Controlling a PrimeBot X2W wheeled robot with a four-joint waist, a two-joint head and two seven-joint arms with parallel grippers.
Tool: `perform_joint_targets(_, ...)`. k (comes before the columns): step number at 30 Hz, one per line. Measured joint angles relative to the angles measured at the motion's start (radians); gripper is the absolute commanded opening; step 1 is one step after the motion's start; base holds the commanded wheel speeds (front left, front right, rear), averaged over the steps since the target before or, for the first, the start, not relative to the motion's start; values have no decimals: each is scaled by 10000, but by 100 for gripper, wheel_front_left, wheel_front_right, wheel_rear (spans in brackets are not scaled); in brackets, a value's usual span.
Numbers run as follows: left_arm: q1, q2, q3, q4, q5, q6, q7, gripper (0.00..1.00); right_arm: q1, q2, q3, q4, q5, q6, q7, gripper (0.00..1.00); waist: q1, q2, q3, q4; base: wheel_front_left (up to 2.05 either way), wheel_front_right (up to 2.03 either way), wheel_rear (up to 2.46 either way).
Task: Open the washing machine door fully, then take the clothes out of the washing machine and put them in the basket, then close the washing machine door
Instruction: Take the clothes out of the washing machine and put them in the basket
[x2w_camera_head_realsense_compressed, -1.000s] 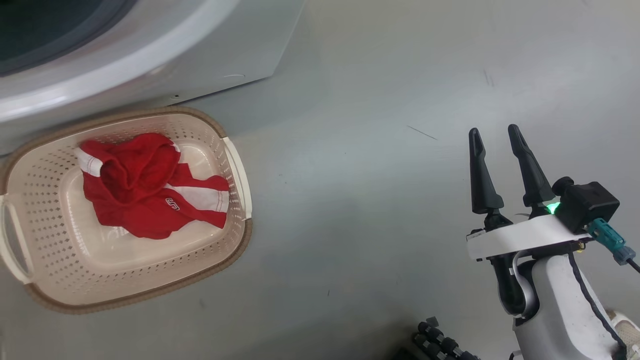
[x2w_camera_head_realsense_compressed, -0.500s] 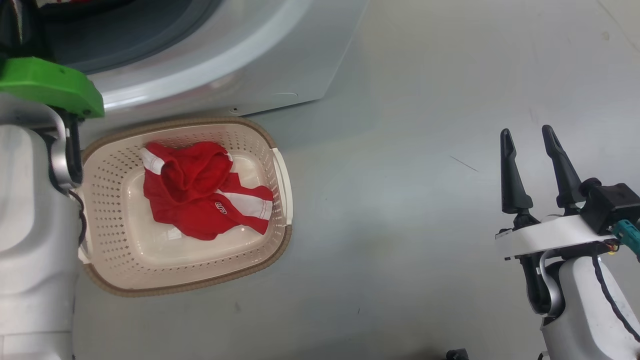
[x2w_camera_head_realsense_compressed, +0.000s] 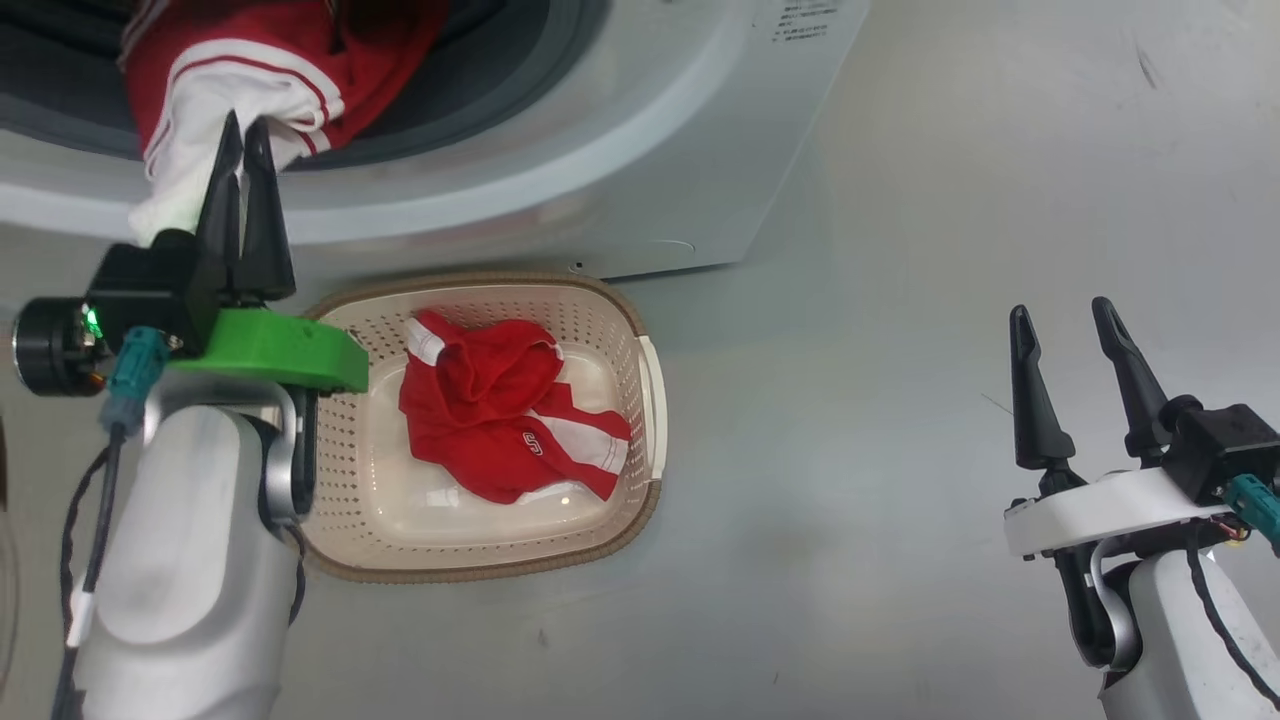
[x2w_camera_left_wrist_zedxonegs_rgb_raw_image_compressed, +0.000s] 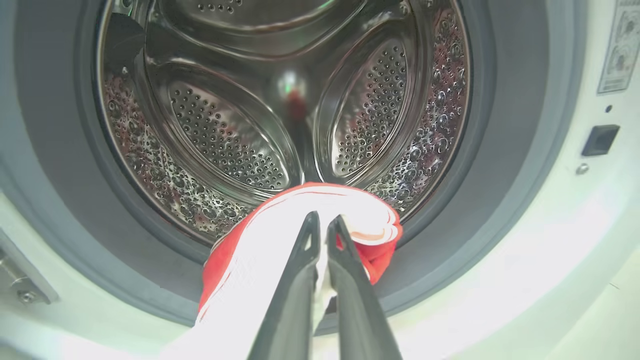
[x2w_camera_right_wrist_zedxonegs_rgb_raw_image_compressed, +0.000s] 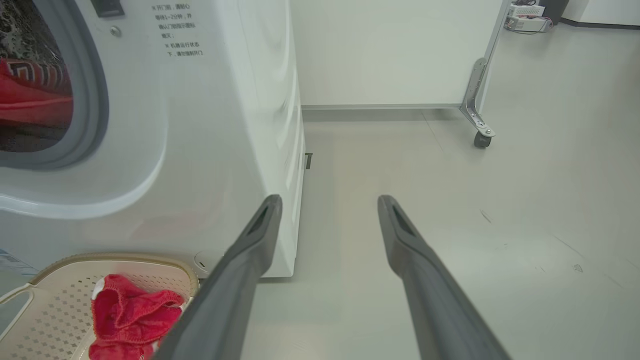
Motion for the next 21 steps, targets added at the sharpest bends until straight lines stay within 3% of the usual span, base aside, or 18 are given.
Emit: perform_joint_targets(21, 2336, 134, -240, -3739, 236, -6, -40, 0, 874, 88, 422, 165, -25, 12, 151, 100, 0, -1, -2106, 1280, 0, 0, 0)
